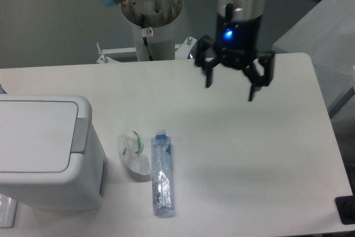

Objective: Open the trash can
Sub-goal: 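Move the open gripper over the table toward the white trash can, then lower the open gripper beside the trash can lid edge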

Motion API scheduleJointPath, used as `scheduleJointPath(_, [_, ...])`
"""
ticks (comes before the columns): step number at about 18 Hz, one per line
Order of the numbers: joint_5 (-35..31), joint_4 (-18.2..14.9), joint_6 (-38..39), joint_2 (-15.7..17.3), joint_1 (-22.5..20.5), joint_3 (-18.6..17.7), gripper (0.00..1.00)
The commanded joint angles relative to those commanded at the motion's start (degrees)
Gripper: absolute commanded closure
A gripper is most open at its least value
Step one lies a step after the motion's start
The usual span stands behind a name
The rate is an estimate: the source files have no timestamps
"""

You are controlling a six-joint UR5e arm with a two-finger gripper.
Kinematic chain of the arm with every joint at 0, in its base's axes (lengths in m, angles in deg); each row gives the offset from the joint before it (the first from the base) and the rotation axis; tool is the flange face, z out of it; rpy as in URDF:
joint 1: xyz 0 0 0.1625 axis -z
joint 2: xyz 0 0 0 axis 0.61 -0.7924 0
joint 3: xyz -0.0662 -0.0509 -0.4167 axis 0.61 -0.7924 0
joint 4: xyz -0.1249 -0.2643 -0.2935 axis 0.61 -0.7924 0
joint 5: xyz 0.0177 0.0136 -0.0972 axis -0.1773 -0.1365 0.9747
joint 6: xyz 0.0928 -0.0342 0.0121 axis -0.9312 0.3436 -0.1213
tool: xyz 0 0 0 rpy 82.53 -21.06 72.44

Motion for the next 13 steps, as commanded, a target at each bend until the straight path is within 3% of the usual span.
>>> scheduleJointPath(3, [0.09,0.7,6.87,-1.05,4.04,0.0,0.0])
scheduleJointPath(7, [0.97,6.32,20.74,-2.81,8.09,0.0,0.0])
scheduleJointPath(13, [4.65,6.94,28.76,-3.69,10.21,-0.09,0.0])
